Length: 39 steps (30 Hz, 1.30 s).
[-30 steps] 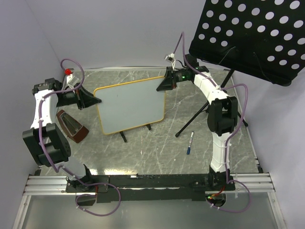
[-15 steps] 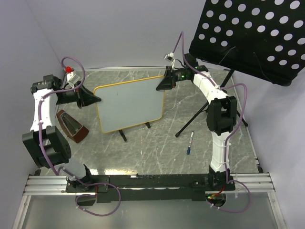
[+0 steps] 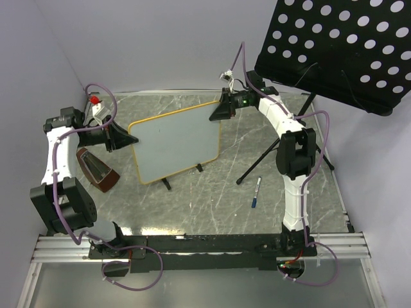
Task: Write a sentence on the whiteboard
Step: Set the whiteboard on the whiteboard stand.
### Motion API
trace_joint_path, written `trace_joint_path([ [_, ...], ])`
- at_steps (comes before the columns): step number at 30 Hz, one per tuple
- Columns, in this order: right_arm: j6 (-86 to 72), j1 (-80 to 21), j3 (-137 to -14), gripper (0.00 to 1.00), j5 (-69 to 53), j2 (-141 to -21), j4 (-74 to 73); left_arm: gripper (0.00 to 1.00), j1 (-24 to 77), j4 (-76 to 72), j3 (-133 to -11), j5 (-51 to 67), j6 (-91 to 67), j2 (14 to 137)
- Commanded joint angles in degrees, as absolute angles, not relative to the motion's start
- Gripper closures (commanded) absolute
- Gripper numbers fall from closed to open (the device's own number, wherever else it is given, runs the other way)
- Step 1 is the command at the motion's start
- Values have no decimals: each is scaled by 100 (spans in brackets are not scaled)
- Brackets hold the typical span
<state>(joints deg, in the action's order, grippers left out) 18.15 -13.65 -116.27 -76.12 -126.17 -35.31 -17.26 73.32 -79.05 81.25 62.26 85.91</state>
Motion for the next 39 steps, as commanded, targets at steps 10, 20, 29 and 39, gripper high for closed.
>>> trace_joint_path([
  [10, 1248, -1459, -12059, 77, -6170, -12841, -3428, 98, -1635, 7813, -6891, 9703, 6864, 8402],
  [20, 1239, -1459, -11892, 69, -6258, -12788, -3340, 98, -2039, 7813, -6618, 9703, 7093, 8789],
  [29, 1266, -1459, -11777, 61, -6302, -12753, -3296, 97, -2303, 7813, -6785, 9703, 6891, 8965],
  [39, 1310, -1450, -11540, 52, -6354, -12613, -3208, 93, -2338, 7822, -6820, 9703, 6750, 8860],
])
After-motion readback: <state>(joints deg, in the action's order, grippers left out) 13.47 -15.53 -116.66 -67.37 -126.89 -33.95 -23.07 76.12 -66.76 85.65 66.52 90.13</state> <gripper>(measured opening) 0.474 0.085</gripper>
